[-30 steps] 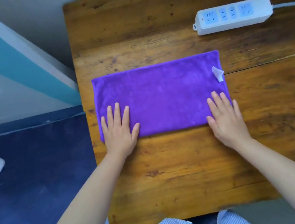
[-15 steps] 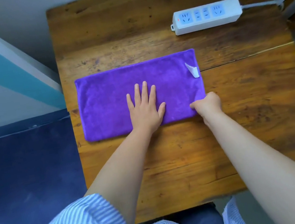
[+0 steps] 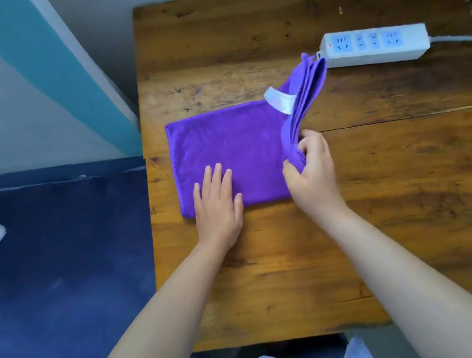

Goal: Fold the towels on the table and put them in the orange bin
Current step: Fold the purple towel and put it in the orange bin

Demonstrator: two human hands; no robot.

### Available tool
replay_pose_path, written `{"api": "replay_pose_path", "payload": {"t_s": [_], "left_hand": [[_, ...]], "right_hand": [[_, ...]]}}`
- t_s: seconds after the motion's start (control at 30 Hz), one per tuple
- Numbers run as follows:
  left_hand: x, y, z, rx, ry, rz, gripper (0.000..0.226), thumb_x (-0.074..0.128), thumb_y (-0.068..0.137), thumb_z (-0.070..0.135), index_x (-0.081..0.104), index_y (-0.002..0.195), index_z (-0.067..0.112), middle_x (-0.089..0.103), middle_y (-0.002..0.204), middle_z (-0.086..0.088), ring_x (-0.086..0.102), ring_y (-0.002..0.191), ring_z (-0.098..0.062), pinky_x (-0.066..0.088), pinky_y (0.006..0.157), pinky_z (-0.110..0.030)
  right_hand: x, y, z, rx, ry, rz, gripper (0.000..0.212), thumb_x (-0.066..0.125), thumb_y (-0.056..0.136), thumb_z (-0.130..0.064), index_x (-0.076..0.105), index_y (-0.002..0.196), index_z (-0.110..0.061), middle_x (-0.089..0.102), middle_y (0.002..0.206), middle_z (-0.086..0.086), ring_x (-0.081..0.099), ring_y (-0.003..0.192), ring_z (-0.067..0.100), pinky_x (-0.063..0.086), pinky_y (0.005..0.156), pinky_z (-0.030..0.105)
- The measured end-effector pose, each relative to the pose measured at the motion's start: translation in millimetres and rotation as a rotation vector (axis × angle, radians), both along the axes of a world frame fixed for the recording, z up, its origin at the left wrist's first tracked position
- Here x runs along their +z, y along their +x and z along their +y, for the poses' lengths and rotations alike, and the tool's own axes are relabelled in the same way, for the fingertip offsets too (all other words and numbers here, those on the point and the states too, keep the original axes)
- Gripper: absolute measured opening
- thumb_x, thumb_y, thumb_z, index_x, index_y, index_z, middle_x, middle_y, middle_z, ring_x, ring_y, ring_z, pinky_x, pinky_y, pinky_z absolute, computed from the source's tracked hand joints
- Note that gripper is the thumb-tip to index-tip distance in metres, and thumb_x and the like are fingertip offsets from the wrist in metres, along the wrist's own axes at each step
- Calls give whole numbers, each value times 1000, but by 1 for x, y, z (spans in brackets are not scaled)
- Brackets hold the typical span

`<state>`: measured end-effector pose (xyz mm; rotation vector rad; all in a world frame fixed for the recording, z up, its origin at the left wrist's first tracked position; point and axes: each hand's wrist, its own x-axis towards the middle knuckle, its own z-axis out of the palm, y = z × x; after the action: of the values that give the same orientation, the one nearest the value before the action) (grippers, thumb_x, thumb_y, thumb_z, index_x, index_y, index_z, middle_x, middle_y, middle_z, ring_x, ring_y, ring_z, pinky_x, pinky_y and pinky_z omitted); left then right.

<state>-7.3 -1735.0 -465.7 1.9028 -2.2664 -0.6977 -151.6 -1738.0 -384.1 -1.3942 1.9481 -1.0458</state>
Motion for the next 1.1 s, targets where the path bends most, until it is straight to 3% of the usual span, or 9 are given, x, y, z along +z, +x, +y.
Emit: {"api": "replay_pose_path", "payload": {"t_s": [0.17,0.33,0.47,0.6,0.73,0.87,0.97,1.0,1.1], "left_hand": [[5,63,21,275,0,110,45,44,93,11,37,137,2,28,150,-13,15,143,-27,10,116,-38],[3,116,36,486,12,143,41,40,95,10,39,135,1,33,148,-12,20,142,-24,16,114,-34],[7,122,27,564,21,246,34,42,94,9,49,127,1,49,134,-13,39,128,-26,30,104,-31],[23,88,-16,530,81,391,26,48,92,13,61,111,2,62,113,-14,55,106,-26,39,88,-27],[33,49,-60,599,245,457,28,51,91,26,61,107,5,64,105,-16,57,99,-27,43,88,-31],[30,38,-78,753,359,447,38,58,88,25,57,116,-1,60,119,-15,53,113,-30,41,92,-32],[31,34,-82,831,375,569,9,61,83,13,61,75,10,61,80,-6,56,89,-27,45,82,-34],[32,31,-83,808,366,585,18,59,84,12,54,66,14,55,71,-3,54,81,-25,45,75,-34],[37,26,-84,719,334,630,21,52,86,12,44,67,12,46,65,1,43,64,-16,36,58,-29]], "right_hand": [[-33,77,1,206,52,128,18,51,73,1,51,85,14,51,121,32,47,116,45,37,98,46],[-80,111,8,509,280,462,30,47,84,-12,48,112,-1,20,152,15,11,143,28,4,116,41],[-72,88,12,640,268,554,42,63,72,-7,53,111,4,33,144,22,26,137,37,15,114,45],[-62,63,16,642,164,507,33,74,51,12,64,82,10,63,106,30,61,100,46,47,85,55],[-61,58,12,504,165,288,19,61,76,10,63,94,12,58,118,26,54,115,39,33,99,34],[-62,51,17,511,138,233,18,64,77,7,64,94,10,59,118,24,53,117,38,32,100,38],[-57,40,17,564,162,218,25,70,76,-3,64,99,6,56,123,20,46,123,29,29,103,37],[-54,36,17,571,162,220,30,72,75,-7,64,101,5,56,124,20,43,124,27,29,103,38],[-46,23,12,526,104,258,34,68,73,-10,63,101,9,59,118,25,46,119,33,31,100,48]]}}
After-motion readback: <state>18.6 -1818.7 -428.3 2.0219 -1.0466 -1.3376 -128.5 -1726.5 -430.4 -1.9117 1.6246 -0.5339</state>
